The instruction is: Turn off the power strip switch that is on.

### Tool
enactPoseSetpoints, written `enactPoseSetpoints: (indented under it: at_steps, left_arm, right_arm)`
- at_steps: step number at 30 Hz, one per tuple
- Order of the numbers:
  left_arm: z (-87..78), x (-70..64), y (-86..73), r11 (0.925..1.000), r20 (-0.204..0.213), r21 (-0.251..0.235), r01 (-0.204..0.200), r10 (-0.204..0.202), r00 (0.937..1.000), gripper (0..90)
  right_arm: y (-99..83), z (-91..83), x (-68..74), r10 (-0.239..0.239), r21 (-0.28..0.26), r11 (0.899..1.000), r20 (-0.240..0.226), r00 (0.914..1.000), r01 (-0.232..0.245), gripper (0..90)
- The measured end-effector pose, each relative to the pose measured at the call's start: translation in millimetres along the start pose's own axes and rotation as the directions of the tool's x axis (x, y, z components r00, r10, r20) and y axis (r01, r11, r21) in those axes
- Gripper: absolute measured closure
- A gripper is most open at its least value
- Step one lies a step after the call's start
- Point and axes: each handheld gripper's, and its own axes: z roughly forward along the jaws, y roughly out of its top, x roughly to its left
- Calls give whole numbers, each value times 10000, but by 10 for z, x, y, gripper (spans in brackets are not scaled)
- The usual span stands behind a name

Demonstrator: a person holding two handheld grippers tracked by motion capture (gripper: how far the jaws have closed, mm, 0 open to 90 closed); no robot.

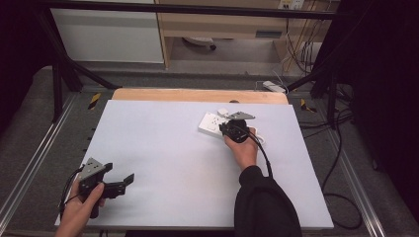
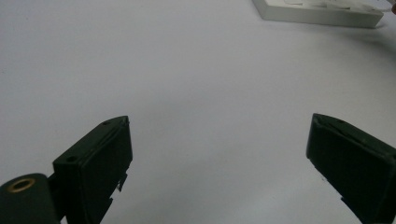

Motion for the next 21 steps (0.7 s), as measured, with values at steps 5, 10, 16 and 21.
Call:
enactPoseSetpoints:
  at_steps: [5,10,16,21]
  left_arm:
    - [0,1,-2,10000,9,-4,21,-21,10000,70]
    - [0,1,-4,10000,8,-23,34,-34,10000,70]
    - [1,3,-5,10000,27,-7,29,-29,10000,70]
    - [3,4,-6,10000,30,3,27,-27,10000,70]
  right_arm:
    - [32,-47,-21,212,1,9998,-52,9998,-212,620]
    - [51,-87,-63,559,101,9984,75,9984,-559,421]
    - [71,-138,-98,664,196,9976,201,9976,-668,235]
    - [85,-161,-108,607,246,9978,217,9979,-612,108]
